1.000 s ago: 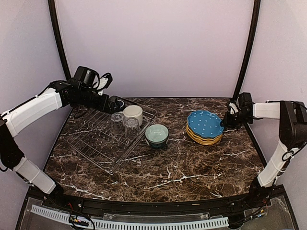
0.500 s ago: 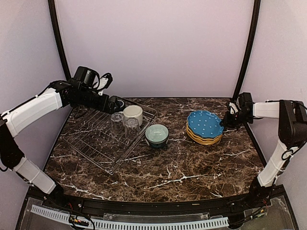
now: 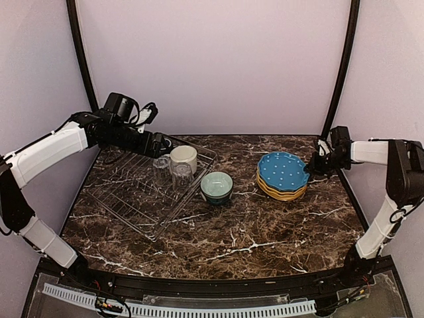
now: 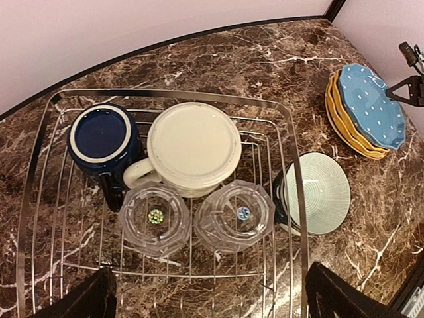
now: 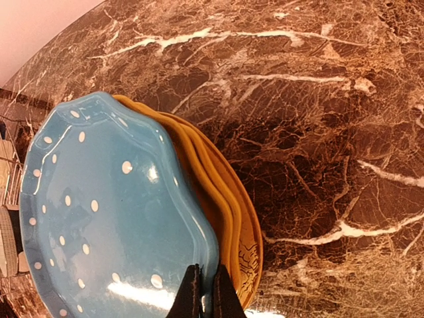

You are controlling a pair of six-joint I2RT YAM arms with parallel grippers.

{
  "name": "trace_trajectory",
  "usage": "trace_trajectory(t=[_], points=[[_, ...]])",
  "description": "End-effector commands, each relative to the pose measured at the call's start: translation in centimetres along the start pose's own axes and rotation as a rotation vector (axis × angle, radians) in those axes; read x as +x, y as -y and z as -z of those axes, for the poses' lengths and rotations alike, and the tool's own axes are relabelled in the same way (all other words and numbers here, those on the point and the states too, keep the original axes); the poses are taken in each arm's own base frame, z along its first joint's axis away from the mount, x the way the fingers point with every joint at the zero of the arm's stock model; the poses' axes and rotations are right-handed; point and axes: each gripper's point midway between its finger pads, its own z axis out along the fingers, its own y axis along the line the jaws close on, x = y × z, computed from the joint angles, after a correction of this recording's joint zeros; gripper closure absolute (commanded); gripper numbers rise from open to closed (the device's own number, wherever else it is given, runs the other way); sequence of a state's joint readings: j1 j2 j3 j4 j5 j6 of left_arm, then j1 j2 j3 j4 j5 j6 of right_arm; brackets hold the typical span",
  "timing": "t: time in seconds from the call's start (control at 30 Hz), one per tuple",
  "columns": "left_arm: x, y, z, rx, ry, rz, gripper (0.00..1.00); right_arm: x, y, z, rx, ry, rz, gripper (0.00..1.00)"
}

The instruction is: Load the mixed dishes into the dish rack

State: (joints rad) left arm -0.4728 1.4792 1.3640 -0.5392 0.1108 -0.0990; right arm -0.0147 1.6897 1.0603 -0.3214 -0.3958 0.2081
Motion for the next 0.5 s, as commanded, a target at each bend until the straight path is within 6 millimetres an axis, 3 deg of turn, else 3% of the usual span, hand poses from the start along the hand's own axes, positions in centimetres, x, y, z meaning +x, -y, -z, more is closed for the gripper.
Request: trace_trajectory(t=[0.0, 0.23, 0.47], points=[[0.2, 1.7, -0.5, 0.111, -0.013, 0.043, 0.01, -1.5, -4.9, 2.7, -0.160, 0.046, 0.053, 1.00], [-0.2, 3.6, -0.8, 0.226, -0.015, 0.110, 0.01, -2.7, -7.2, 4.6, -0.234, 0.088, 0.065, 1.00], [-0.9, 6.2, -1.3, 0.327, -0.005, 0.194, 0.04, -2.7, -9.5, 4.7, -0.268, 0.091, 0.087, 1.00]])
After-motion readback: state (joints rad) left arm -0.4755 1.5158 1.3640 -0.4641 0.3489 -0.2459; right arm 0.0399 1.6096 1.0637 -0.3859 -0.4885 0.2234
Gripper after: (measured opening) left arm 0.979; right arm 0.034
